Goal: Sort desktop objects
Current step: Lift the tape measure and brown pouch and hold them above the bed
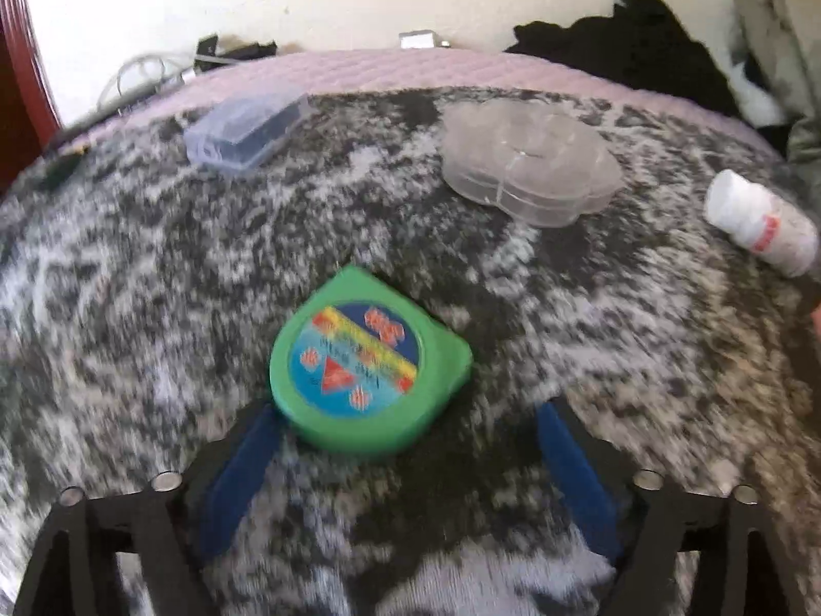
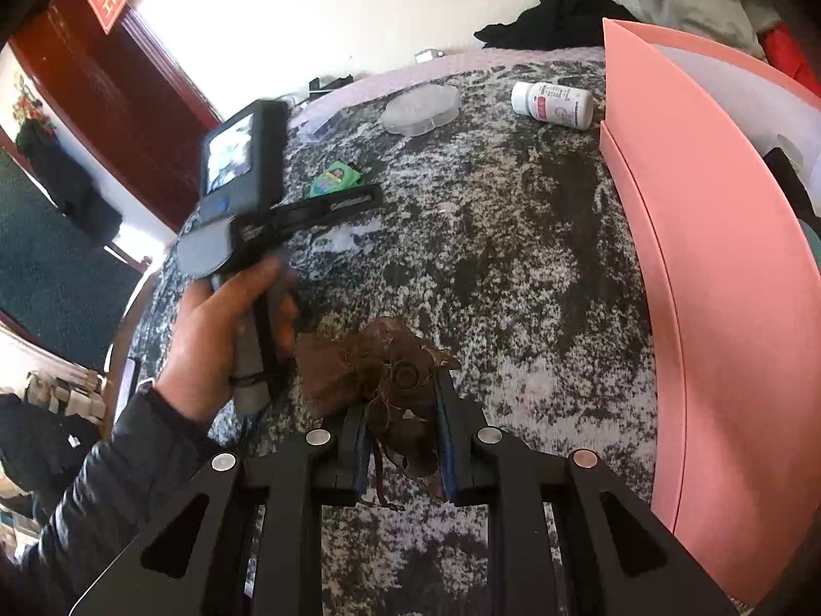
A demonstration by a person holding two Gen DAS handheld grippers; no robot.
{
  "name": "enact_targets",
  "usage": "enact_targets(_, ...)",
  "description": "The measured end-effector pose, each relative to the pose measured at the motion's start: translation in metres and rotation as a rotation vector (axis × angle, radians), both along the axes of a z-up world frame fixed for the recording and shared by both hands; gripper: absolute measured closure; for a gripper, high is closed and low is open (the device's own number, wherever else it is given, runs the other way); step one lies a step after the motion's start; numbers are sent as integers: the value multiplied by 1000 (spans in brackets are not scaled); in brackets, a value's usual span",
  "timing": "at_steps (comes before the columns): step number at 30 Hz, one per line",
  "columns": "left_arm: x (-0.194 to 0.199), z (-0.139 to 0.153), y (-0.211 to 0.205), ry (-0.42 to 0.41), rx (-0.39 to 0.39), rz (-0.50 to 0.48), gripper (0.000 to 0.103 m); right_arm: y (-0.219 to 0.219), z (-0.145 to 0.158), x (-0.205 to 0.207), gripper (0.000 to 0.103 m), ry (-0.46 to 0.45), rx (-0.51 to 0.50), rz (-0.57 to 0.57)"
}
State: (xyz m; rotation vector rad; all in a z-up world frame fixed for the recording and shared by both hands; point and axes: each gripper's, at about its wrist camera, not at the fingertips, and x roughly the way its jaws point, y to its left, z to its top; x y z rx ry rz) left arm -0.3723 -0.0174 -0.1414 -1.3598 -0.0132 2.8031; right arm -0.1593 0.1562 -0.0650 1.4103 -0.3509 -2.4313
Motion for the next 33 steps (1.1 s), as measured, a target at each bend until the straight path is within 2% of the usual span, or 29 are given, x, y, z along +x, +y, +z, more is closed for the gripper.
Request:
enact_targets(2, -9, -1, -1, -5, -6, 21, 7, 0, -1, 0, 80, -4, 4, 5)
enact_targets(4, -15, -2, -5, -4, 20, 38, 7, -1, -3, -2, 80, -9, 6, 11)
enact_targets(5, -15, -2, -7, 2, 28, 39, 12, -2, -4, -2, 80, -13, 7, 14)
enact_targets(7, -13, -1, -9, 11, 44, 40, 37, -3, -6, -4, 80, -17, 10, 19)
enact_targets(10, -4, 1, -9, 17, 67, -3, 37, -3, -5, -7, 80, -13, 8, 17)
enact_targets(13, 14, 7, -5, 27, 59, -66, 37, -4, 1, -7, 80, 2, -6, 16)
enact_targets(16, 42, 20, -4, 43, 50, -104, 37, -6, 8, -5, 80, 23, -15, 22)
enact_targets(20, 83, 48, -9, 83, 9, -97, 37, -5, 21, 1, 80, 54, -25, 10)
enact_targets(25, 144, 96, -14, 158, -46, -44, 37, -4, 39, 12, 80, 93, -55, 1)
enact_targets(33, 239, 150, -17, 255, -36, 40, 37, -6, 76, 47, 80, 183, -71, 1)
